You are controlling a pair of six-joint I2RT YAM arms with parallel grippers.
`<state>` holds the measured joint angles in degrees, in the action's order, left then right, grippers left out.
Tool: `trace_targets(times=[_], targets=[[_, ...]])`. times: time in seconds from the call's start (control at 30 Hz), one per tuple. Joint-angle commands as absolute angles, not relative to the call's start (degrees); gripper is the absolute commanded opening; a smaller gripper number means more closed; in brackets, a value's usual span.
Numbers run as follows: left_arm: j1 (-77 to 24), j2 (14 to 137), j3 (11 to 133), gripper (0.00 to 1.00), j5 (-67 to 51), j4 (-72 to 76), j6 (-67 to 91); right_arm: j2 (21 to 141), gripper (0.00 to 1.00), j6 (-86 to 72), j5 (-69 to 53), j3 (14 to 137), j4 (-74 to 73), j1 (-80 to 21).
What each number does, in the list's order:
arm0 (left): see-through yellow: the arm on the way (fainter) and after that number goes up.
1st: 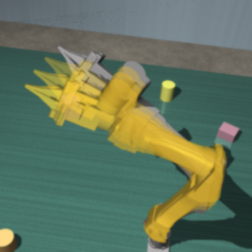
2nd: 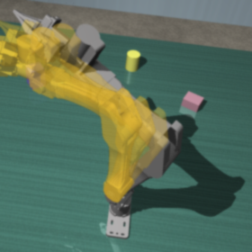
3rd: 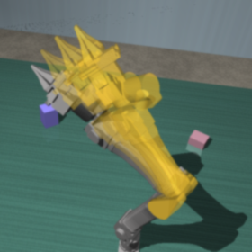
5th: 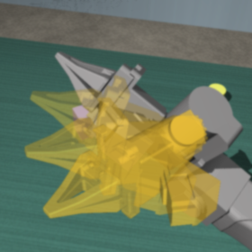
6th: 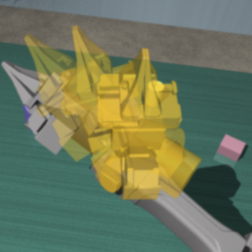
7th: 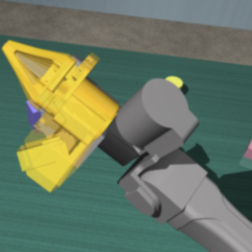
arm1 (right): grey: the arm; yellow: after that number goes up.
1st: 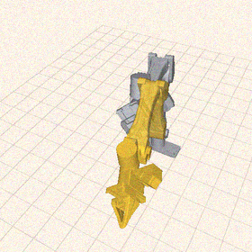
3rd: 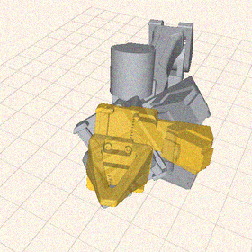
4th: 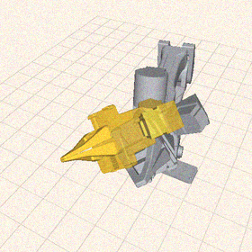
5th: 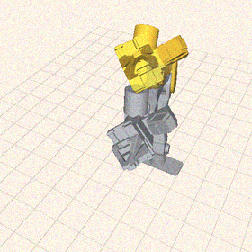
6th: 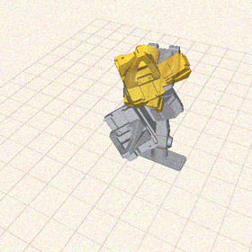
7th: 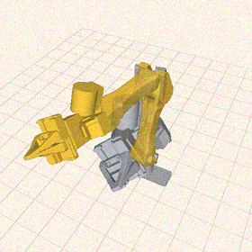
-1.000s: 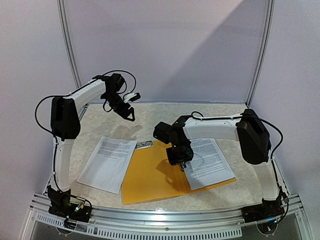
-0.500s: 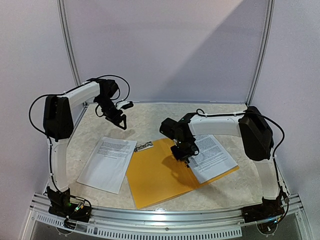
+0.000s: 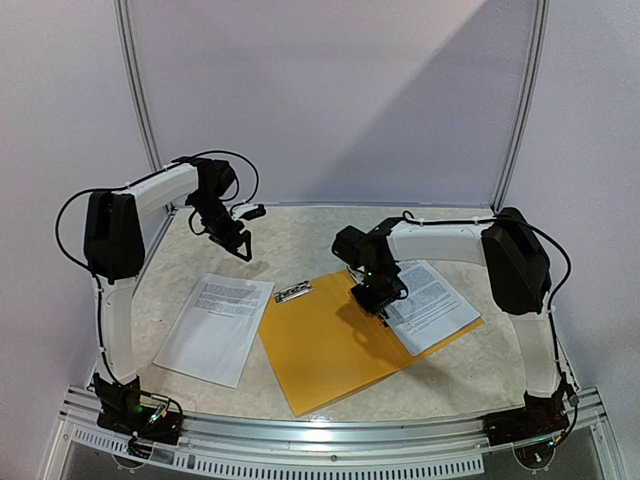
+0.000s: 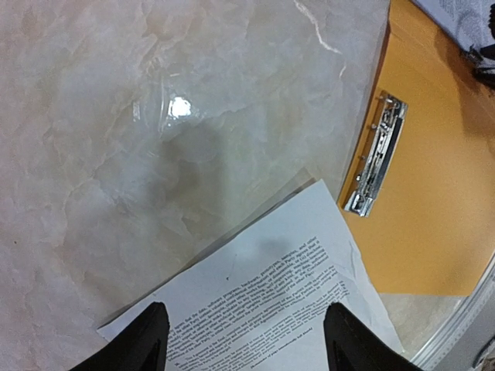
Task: Put the files into the folder
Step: Move the folder with some files to the center of the board.
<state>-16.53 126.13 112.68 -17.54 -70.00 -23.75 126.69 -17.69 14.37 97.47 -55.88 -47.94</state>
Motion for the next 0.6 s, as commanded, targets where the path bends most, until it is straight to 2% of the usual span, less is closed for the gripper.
trace_targets(times=[0.0, 0.57], targets=[[-17.18, 124.6, 112.24, 0.71, -18.17, -70.85, -23.48, 125.51, 0.34, -15.71, 14.53, 95.98, -56.65, -47.66], [-19.58, 125.25, 112.31, 0.71, -18.72, -70.66, -23.48, 114.78, 0.42, -22.26, 9.57, 91.06, -52.69, -45.52]])
